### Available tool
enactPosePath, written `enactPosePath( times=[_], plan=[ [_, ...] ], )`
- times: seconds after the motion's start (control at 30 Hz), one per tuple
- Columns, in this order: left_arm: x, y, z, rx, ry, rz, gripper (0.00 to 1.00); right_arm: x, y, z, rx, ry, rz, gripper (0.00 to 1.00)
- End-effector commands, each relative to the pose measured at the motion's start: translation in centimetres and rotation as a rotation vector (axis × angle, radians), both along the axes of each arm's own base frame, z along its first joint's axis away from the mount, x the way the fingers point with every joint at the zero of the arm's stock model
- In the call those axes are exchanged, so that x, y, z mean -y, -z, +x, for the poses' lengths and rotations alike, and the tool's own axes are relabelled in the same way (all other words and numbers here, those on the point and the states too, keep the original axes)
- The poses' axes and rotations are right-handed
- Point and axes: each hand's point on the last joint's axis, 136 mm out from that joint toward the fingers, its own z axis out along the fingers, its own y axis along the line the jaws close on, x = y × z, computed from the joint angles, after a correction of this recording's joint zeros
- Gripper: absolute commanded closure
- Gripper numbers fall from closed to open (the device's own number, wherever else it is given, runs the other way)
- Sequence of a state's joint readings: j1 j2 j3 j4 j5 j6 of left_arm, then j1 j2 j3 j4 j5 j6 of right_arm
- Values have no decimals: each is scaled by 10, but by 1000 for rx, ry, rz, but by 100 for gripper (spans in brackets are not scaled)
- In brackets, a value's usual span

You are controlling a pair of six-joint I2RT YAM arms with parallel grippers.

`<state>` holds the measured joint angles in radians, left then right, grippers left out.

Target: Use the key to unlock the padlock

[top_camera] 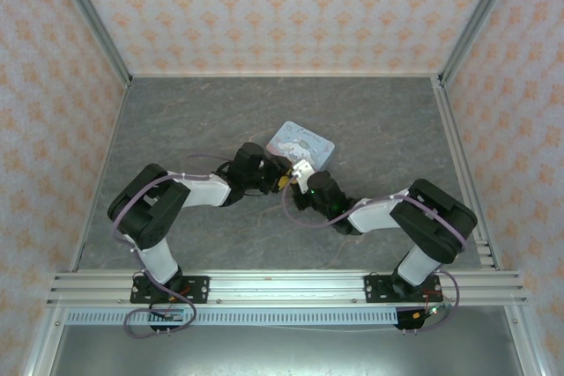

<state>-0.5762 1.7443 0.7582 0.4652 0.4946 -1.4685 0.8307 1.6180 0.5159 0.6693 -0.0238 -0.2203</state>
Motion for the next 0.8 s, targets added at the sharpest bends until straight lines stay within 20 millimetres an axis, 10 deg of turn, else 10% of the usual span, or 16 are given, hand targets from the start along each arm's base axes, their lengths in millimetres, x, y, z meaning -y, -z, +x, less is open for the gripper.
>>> enactPosePath(
  times=[0.0,0.53,0.77],
  plan=[
    [7,0,4,5,2,-14,57,7,17,-12,-35,-27,-85,100],
    [6,12,0,-16,9,22,96,6,7,-11,-9,-25,-70,100],
    [4,2,1,-1,3,21,100,12,3,-16,-2,-42,-82,61]
  ],
)
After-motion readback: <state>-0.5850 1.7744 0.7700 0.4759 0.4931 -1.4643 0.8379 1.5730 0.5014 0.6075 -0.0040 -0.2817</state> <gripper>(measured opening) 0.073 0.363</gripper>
